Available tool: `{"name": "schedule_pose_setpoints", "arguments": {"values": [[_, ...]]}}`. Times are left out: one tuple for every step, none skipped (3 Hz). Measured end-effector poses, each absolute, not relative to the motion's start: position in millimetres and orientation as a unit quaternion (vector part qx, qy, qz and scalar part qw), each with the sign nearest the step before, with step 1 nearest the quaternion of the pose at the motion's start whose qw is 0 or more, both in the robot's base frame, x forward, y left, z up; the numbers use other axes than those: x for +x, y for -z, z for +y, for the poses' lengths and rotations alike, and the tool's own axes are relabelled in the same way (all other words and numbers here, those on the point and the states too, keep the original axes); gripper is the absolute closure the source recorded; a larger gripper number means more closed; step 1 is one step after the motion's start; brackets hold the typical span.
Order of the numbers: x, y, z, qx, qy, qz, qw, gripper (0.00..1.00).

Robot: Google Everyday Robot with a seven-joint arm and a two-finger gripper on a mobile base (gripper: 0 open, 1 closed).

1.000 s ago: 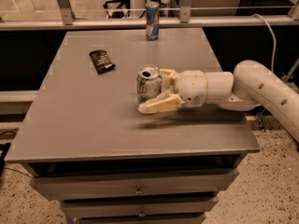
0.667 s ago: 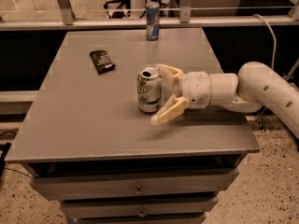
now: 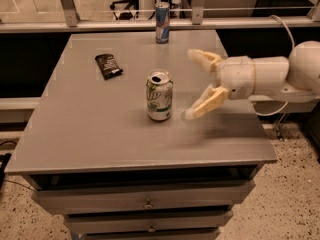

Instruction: Place 7up can upright

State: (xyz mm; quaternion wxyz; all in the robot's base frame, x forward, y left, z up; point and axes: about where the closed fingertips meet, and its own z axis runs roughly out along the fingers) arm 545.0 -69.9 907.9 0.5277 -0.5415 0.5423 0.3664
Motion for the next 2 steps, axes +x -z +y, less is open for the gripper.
{"name": "schedule_pose_setpoints", "arguments": {"values": [[552.5, -948.8, -113.3, -0.55, -0.305, 0.563, 0.536, 0.0], [554.8, -955.1, -117.5, -0.55, -0.299, 0.563, 0.54, 0.0]]}}
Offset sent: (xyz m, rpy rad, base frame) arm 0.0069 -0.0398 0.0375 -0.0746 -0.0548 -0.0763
